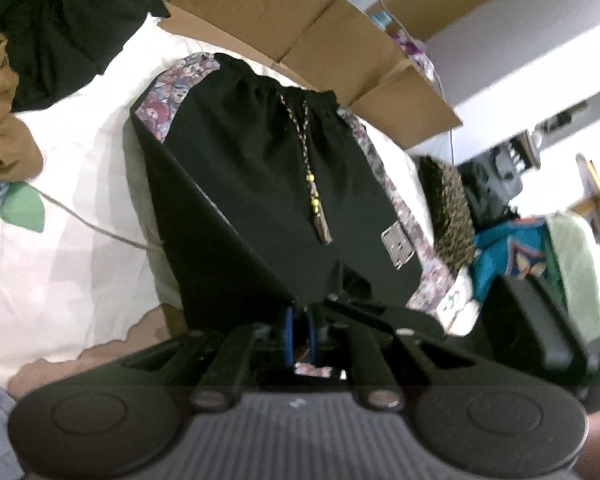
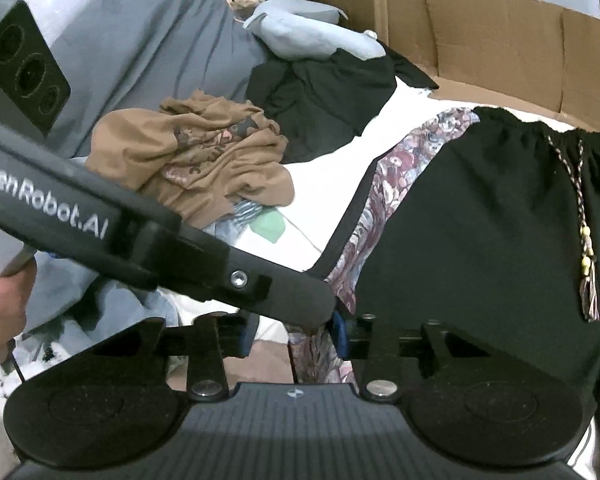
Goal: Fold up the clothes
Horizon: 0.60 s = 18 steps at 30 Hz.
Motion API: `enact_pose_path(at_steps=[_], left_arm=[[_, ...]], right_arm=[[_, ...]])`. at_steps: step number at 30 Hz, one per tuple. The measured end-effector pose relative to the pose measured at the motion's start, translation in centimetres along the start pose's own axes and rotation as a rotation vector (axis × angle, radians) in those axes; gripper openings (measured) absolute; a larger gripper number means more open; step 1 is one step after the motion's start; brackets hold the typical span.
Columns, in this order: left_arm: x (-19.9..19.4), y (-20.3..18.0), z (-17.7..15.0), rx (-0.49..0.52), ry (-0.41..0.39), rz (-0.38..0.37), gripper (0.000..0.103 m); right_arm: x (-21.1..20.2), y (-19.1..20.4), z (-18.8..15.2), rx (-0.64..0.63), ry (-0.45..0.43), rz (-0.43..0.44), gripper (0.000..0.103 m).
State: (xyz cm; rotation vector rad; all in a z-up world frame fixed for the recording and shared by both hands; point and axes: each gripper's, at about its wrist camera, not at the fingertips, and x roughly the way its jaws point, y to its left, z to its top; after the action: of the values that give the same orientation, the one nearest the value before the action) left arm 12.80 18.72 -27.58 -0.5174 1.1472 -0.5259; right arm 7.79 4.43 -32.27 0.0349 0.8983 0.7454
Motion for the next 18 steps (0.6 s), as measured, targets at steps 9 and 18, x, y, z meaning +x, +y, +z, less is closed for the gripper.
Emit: enact_pose_path(at_steps=[9, 18], left_arm=[[-1.4, -0.8, 1.7, -0.004, -0.037, 0.002, 0.051], [-2.1, -0.7, 4.5, -0.006, -0.003, 0.107, 0.051]], right_arm=[[-1.2, -2.9, 0.8, 0.039, -0.007, -0.004, 0.002], [-4.3, -6.2, 3.3, -0.069, 0.054, 0.024, 0.002]])
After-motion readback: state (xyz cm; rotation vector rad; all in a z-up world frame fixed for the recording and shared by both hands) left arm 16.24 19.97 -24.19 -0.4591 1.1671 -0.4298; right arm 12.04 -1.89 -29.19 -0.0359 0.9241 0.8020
